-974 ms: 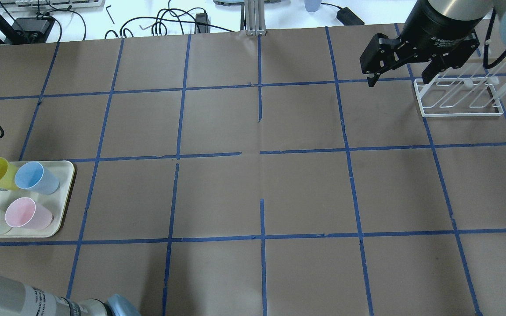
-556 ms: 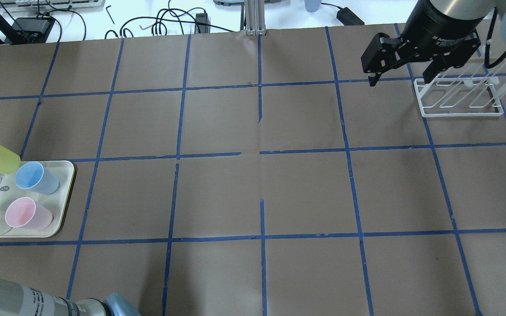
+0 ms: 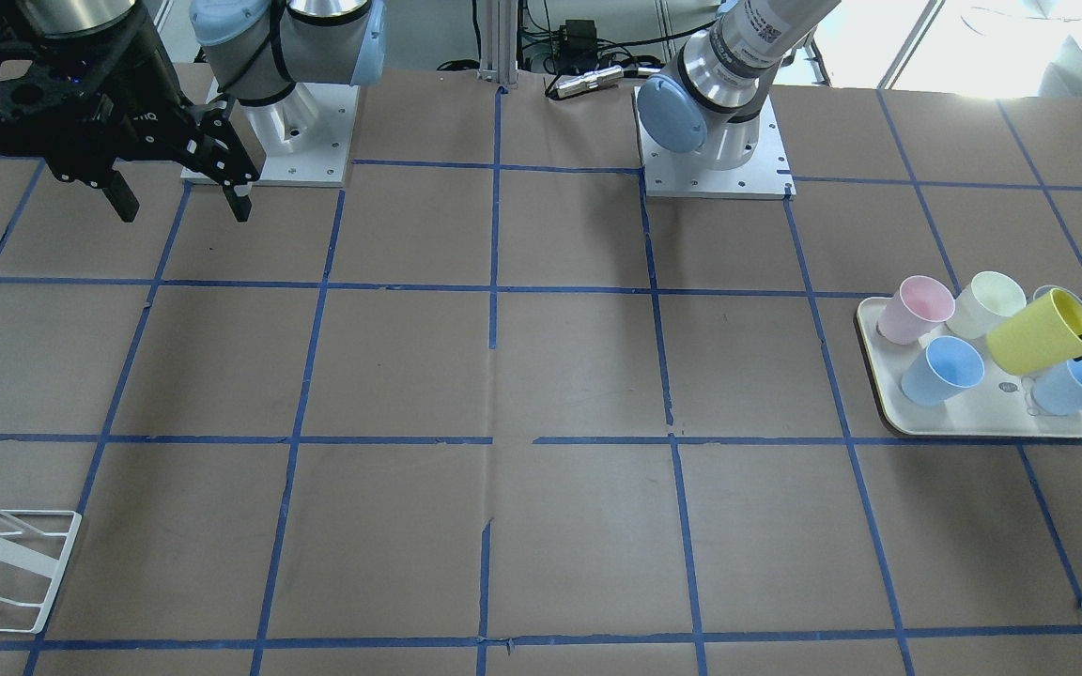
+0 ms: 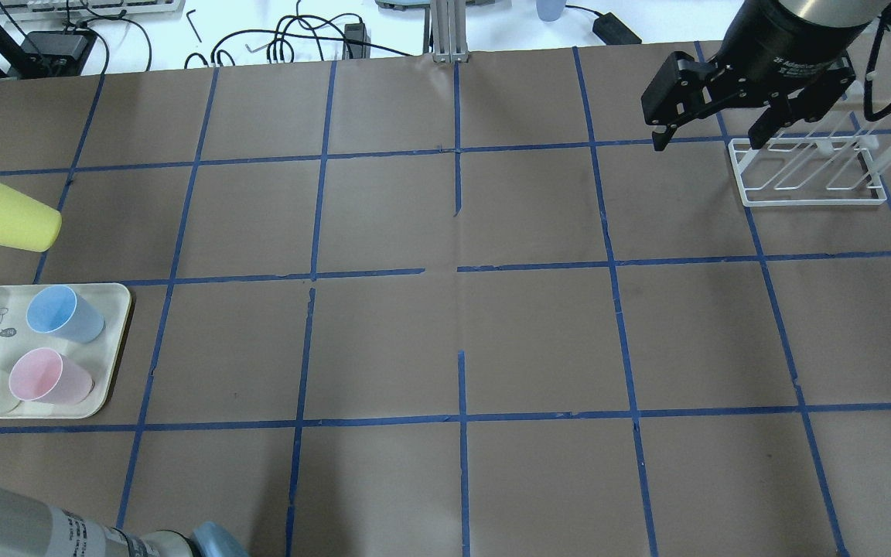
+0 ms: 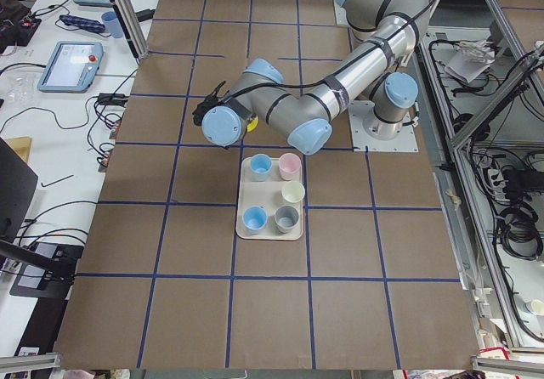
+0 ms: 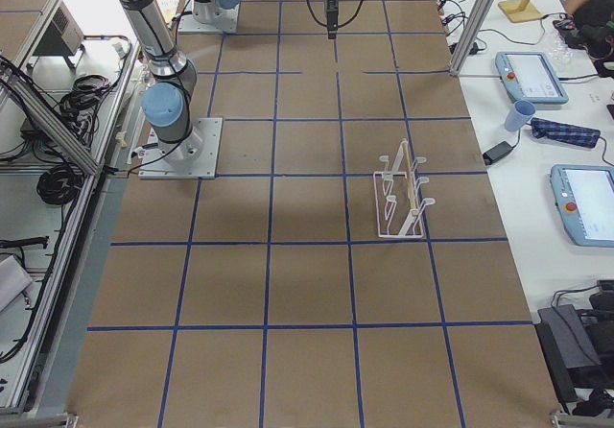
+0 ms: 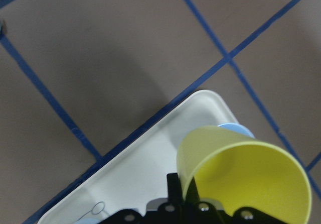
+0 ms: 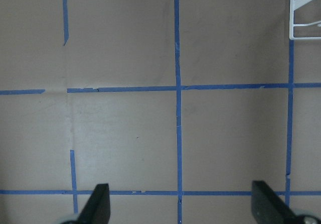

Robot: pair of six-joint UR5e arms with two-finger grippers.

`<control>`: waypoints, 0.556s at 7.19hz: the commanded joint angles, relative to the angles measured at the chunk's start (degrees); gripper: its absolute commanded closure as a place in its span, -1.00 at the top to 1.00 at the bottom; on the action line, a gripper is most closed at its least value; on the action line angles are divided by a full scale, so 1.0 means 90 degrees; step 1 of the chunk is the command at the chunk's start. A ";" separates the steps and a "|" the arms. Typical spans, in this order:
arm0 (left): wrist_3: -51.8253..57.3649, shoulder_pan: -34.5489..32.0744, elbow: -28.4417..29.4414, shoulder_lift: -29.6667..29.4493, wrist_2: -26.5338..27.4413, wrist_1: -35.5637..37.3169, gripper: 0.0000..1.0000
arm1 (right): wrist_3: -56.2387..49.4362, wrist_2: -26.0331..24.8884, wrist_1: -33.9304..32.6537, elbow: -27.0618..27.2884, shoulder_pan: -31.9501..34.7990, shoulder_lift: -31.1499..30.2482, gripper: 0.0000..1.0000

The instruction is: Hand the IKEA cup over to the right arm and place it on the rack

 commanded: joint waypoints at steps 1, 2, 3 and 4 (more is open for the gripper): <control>-0.1024 -0.1114 -0.0044 0.0303 -0.1036 -0.1029 -1.00 | 0.0001 0.0641 0.0615 -0.0135 -0.0465 -0.0015 1.00; -0.1589 -0.1594 -0.0296 0.0449 -0.1427 -0.1215 -1.00 | 0.0079 0.0963 0.1081 -0.0184 -0.0573 -0.0025 1.00; -0.2223 -0.1782 -0.0705 0.0625 -0.1788 -0.1372 -1.00 | 0.0128 0.1566 0.1665 -0.0262 -0.0941 -0.0044 1.00; -0.2229 -0.1832 -0.1134 0.0917 -0.2459 -0.1760 -1.00 | 0.0099 0.2103 0.2077 -0.0262 -0.1409 -0.0102 1.00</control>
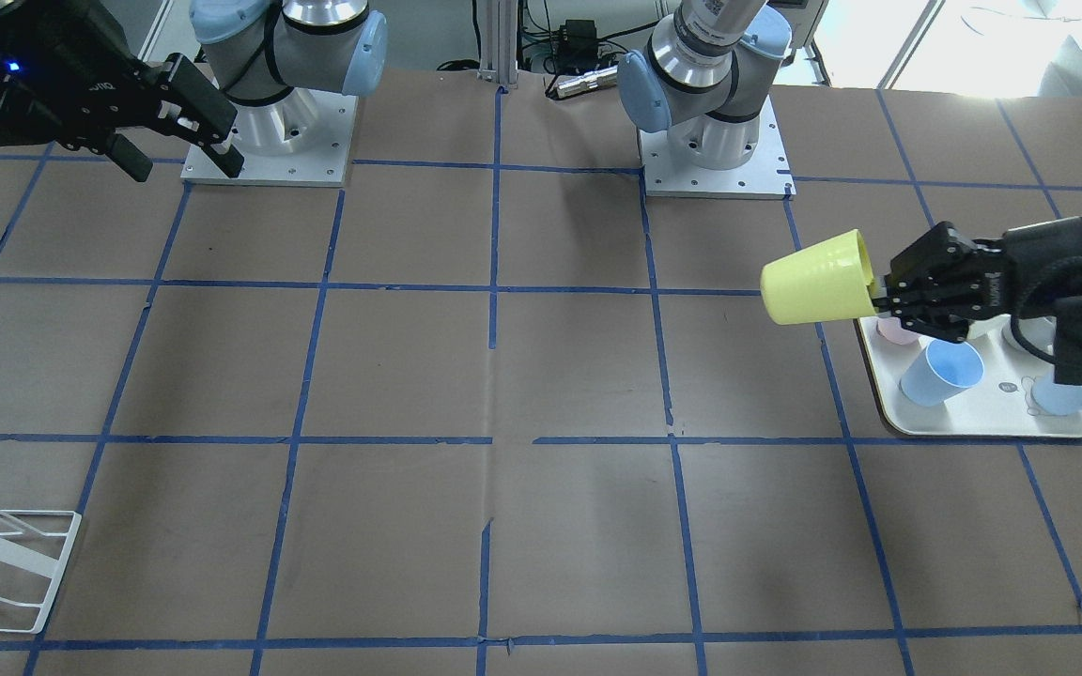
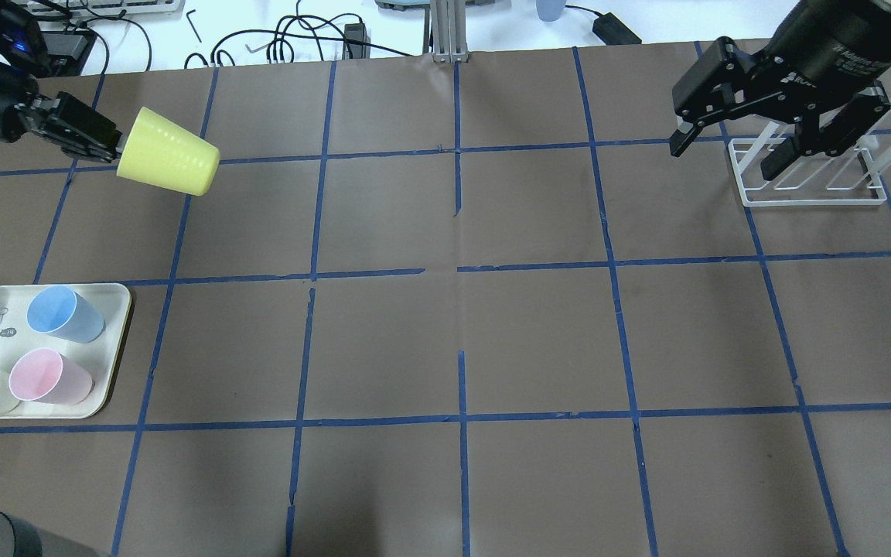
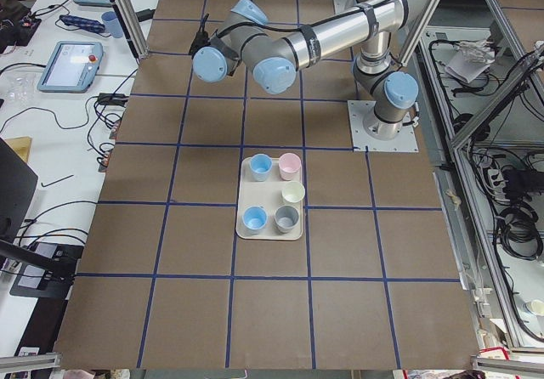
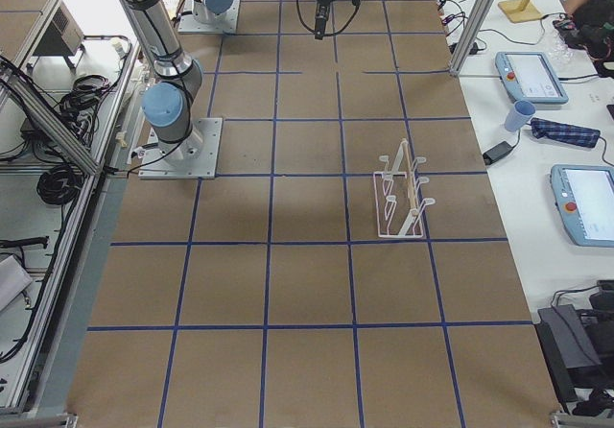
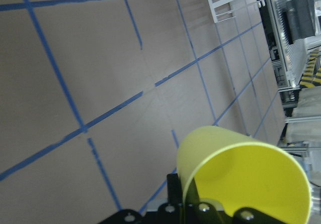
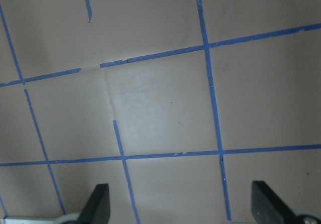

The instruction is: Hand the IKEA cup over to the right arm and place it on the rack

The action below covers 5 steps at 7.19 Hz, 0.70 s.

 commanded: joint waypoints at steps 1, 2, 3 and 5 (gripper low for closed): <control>-0.0267 -0.0352 -0.0952 0.0569 -0.1617 -0.0523 -1.00 | -0.0065 0.1221 0.1028 -0.0032 -0.0923 -0.0060 1.00; -0.0257 -0.0837 -0.1344 0.0784 -0.2264 -0.0515 -1.00 | -0.0249 0.1797 0.1429 -0.0022 -0.1382 -0.0060 1.00; -0.0248 -0.1480 -0.1744 0.0960 -0.3005 -0.0476 -1.00 | -0.0473 0.2238 0.1868 0.0007 -0.1725 -0.0060 1.00; -0.0218 -0.2274 -0.2225 0.1205 -0.4336 -0.0136 -1.00 | -0.0573 0.3079 0.2436 0.0066 -0.1875 -0.0041 1.00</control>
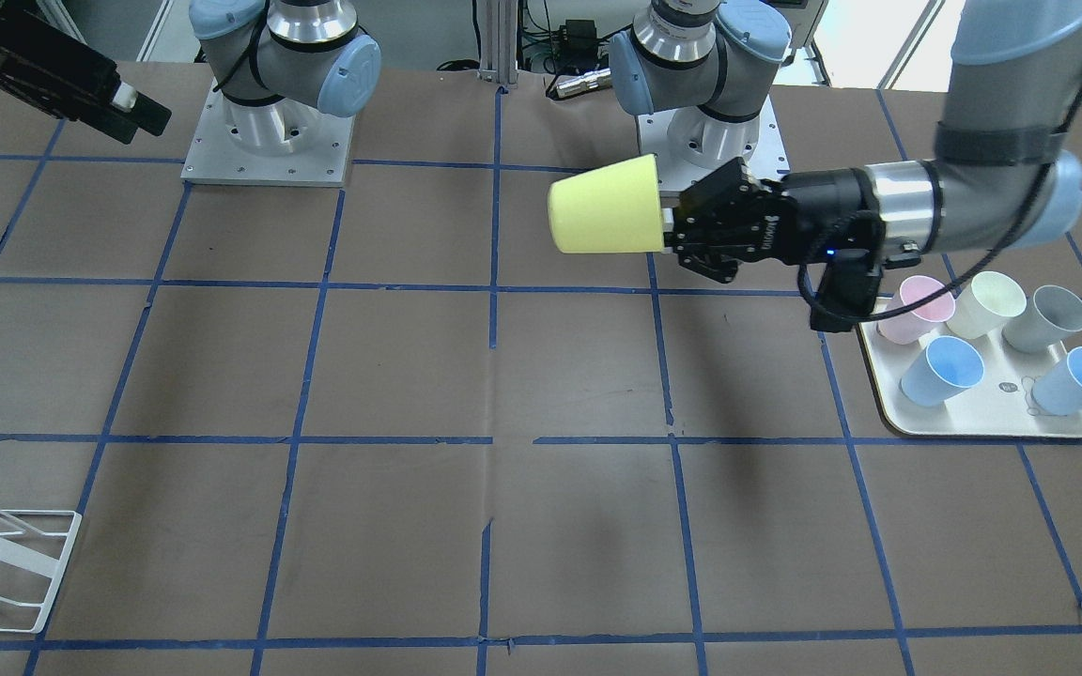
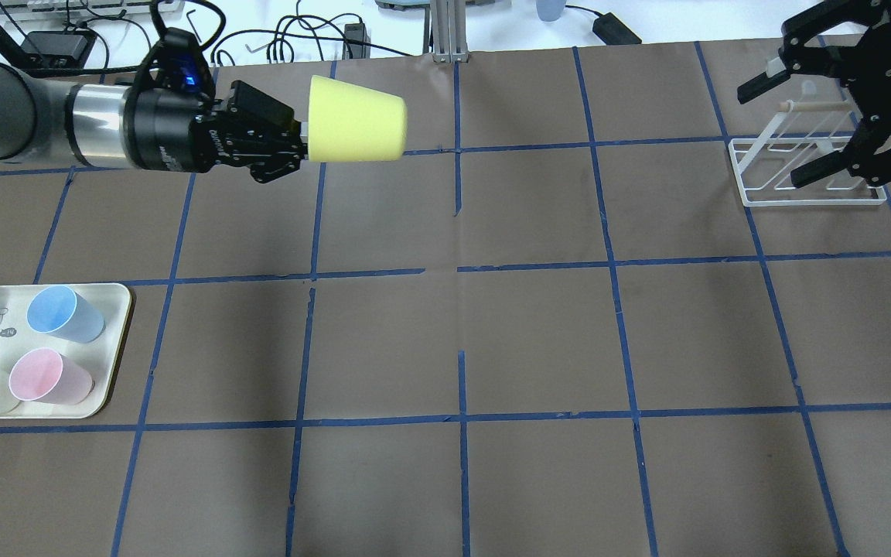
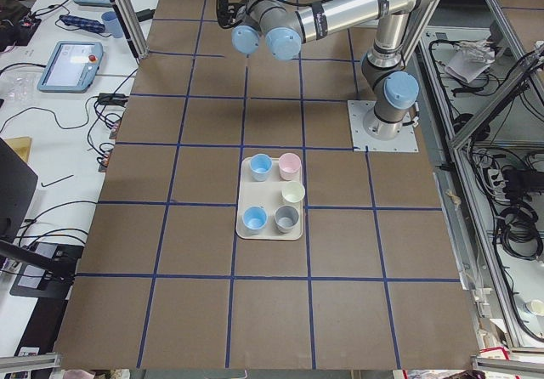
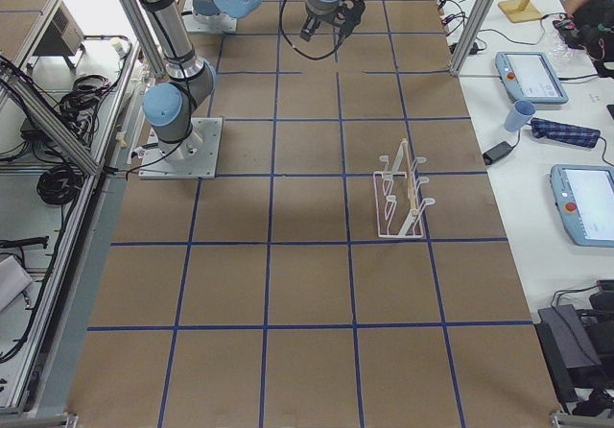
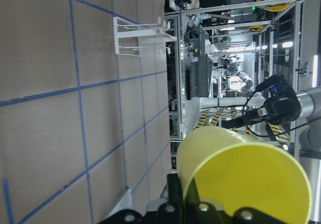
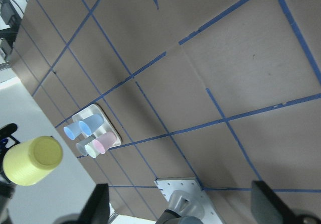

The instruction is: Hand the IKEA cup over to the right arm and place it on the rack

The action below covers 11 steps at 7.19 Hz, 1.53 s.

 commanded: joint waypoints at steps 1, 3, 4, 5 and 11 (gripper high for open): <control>0.0033 -0.0863 -0.0466 0.0183 -0.1111 0.0276 -1.00 | -0.0390 0.1187 0.0782 0.0189 -0.0111 0.0024 1.00; 0.0317 -0.1703 -0.1012 0.0096 -0.2526 0.1228 -1.00 | -0.0696 0.2052 0.1088 0.0503 -0.0111 -0.0035 1.00; 0.0336 -0.1871 -0.1421 0.0096 -0.2947 0.1746 -1.00 | -0.0706 0.2121 0.1215 0.0523 -0.0062 -0.0054 1.00; 0.0346 -0.1969 -0.1667 0.0173 -0.3241 0.1954 -1.00 | -0.0697 0.2131 0.1438 0.0581 -0.0023 -0.0103 1.00; 0.0327 -0.2419 -0.1699 0.0194 -0.3967 0.2375 -1.00 | -0.0297 0.2141 0.2261 0.0982 0.0016 -0.0084 1.00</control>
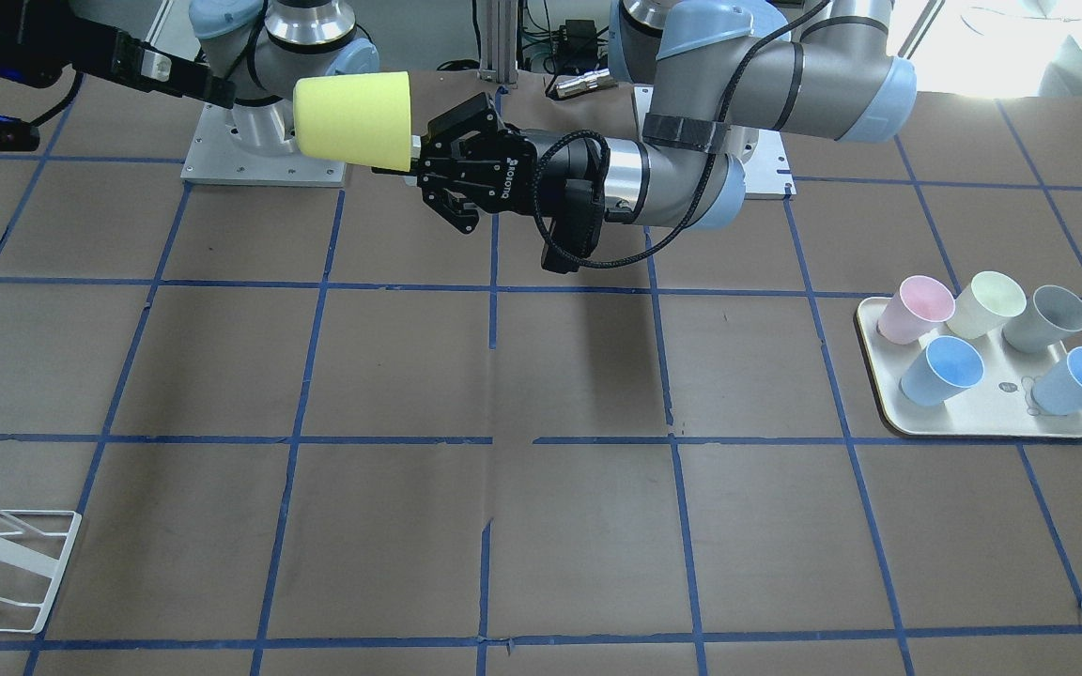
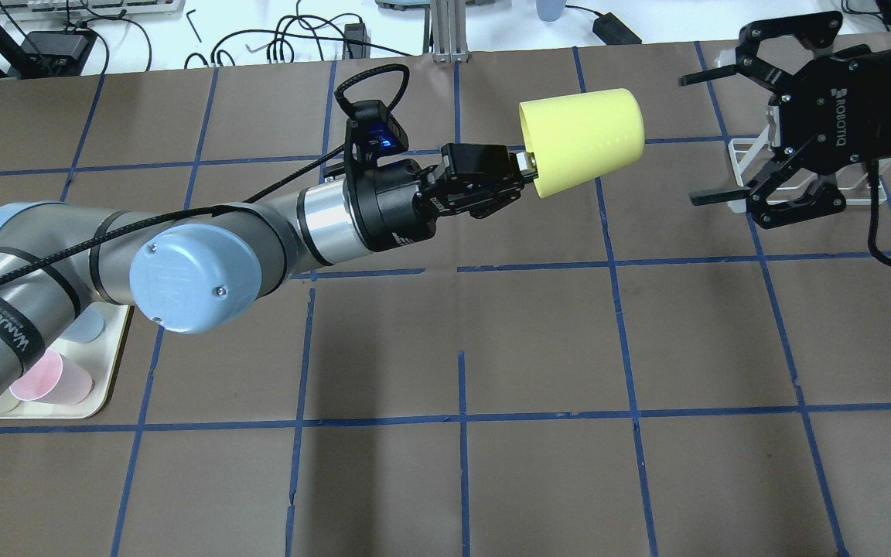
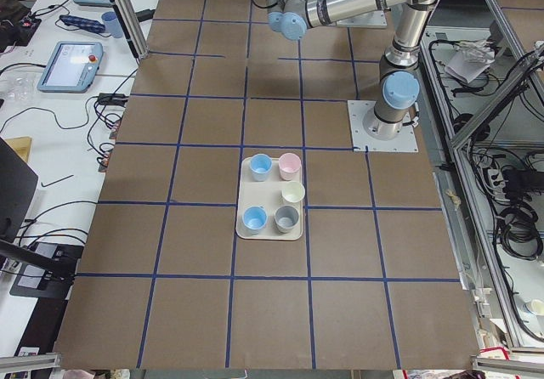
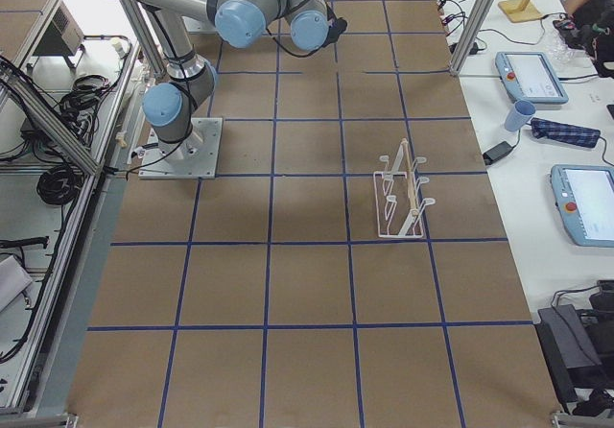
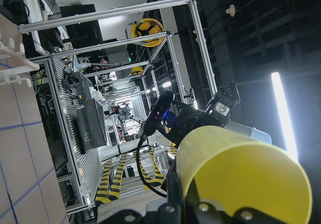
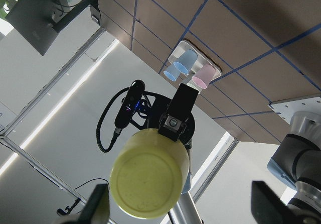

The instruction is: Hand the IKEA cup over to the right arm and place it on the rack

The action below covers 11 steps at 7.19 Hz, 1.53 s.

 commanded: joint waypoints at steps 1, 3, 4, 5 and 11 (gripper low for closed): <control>0.0006 -0.0018 -0.0003 -0.0020 -0.0074 0.0053 -1.00 | 0.0405 0.0023 0.0019 0.0007 0.0044 -0.0030 1.00; 0.0006 -0.0018 -0.0032 -0.0020 -0.0064 0.0053 -1.00 | 0.0573 0.0760 -0.0049 -0.0013 0.0549 -0.0011 1.00; 0.0006 -0.0028 -0.0023 -0.0020 -0.0074 0.0053 -1.00 | 0.0583 0.0756 -0.0223 -0.0013 0.0649 -0.0021 1.00; 0.0006 -0.0028 -0.0013 -0.0011 -0.0074 0.0053 -1.00 | 0.0583 0.0737 -0.0293 -0.0003 0.0650 -0.0021 1.00; 0.0006 -0.0028 -0.0013 -0.0040 -0.0065 0.0053 -1.00 | 0.0720 0.0414 -0.0635 -0.0013 0.0963 -0.0001 1.00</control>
